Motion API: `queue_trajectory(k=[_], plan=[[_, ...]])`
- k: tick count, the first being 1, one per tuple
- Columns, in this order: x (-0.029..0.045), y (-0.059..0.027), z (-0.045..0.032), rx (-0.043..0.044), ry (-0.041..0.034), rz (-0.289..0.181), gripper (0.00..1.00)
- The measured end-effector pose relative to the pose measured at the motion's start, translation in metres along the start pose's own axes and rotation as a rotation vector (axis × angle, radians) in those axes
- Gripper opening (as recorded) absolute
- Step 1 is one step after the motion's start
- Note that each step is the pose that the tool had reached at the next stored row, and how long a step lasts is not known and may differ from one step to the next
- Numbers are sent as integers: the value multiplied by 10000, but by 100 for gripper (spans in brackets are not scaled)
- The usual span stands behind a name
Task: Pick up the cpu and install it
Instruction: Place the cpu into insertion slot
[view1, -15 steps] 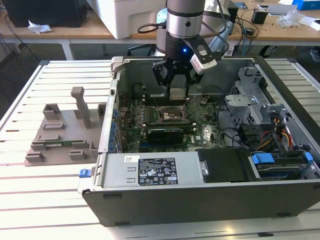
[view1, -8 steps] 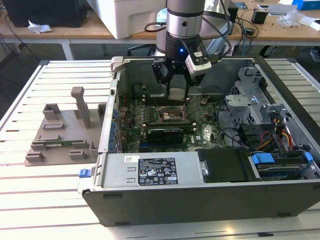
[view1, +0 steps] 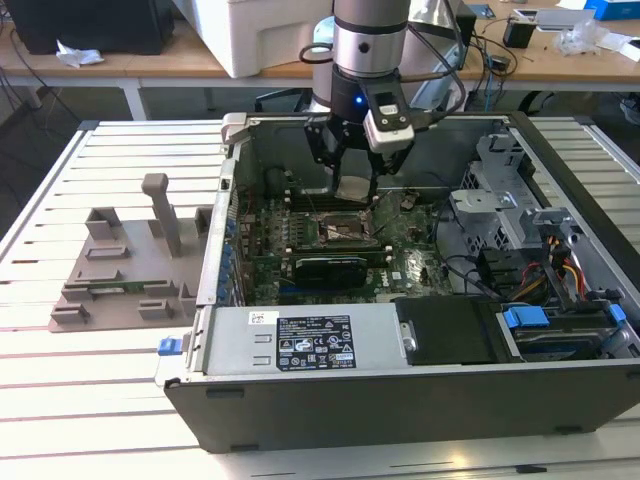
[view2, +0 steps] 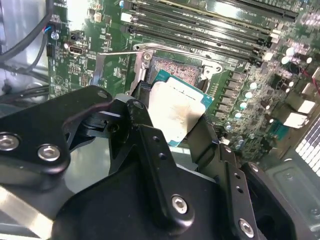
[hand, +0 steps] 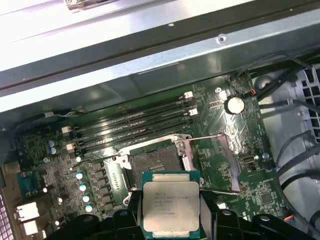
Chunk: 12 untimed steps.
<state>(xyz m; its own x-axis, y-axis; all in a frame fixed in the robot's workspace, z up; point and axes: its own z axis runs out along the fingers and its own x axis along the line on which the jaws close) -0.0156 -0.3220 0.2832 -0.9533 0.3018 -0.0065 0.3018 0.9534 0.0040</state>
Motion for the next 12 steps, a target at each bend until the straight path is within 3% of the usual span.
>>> queue_trajectory(k=[3,12], plan=[[-1,0,0,17,-7,598,54],[-1,0,0,38,-16,1525,54]])
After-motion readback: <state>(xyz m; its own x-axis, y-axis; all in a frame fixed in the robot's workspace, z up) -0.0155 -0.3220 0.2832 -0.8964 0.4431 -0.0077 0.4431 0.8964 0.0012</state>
